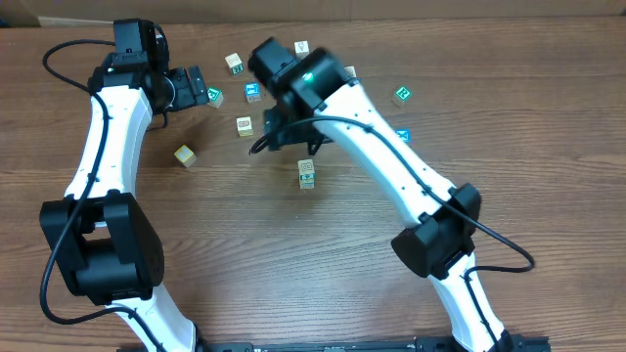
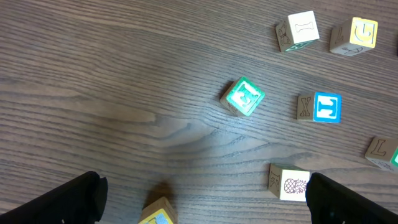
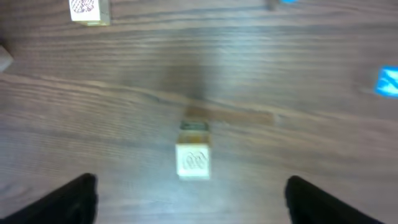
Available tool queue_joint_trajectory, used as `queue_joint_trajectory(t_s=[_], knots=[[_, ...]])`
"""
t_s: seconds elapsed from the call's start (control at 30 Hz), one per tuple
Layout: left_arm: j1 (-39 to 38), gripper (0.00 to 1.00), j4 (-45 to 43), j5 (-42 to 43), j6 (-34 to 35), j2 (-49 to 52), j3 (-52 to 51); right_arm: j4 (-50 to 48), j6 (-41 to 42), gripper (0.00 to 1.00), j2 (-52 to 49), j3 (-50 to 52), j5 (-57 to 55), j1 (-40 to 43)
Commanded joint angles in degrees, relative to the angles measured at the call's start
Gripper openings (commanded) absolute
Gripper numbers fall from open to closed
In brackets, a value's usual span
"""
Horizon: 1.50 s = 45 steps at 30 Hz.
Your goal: Form a tower
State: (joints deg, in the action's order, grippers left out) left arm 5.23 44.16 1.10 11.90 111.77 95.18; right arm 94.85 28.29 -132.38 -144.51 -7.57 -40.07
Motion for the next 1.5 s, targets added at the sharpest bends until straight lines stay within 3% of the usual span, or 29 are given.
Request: queue_joint_trajectory(t_s=[0.0,0.07,0.1,0.2,0.37,0.73,1.1,1.47], knots=[[-0.4,0.99,-0.2,0.0,0.5,-1.6,0.0,2.2,-0.8,0.74,2.3,-6.3,0.4,1.9],[-0.4,0.99,-0.2,0.0,0.5,-1.6,0.0,2.2,-1.2,0.66,6.4,-6.3,-0.6,3.0],[-0.4,1.00,-0.2,0.0,0.5,-1.6,0.0,2.2,-1.7,0.57,7.5,-6.3,-0.7,3.5],[-0.4,1.00,-0.2,0.0,0.5,-1.6,0.0,2.2,-3.3,0.04,10.9,-6.1,1.6,5.9],[-0.4,0.99,-0.2,0.0,0.5,-1.6,0.0,2.2,-7.6,0.04,16.3,-2.4,13.7,9.2],[-0.4,1.00,-0.2,0.0,0.5,-1.6,0.0,1.2,-1.6,0.04,20.6,23.0,13.5,5.4],[-0.4,1.00,-0.2,0.0,0.5,-1.6,0.0,-15.3,10.8,0.04,20.6,42.2,9.6,-2.5],[-0.4,1.00,-0.2,0.0,0.5,-1.6,0.0,-26.4,14.4,0.04,20.6,50.4,9.6,-4.7]])
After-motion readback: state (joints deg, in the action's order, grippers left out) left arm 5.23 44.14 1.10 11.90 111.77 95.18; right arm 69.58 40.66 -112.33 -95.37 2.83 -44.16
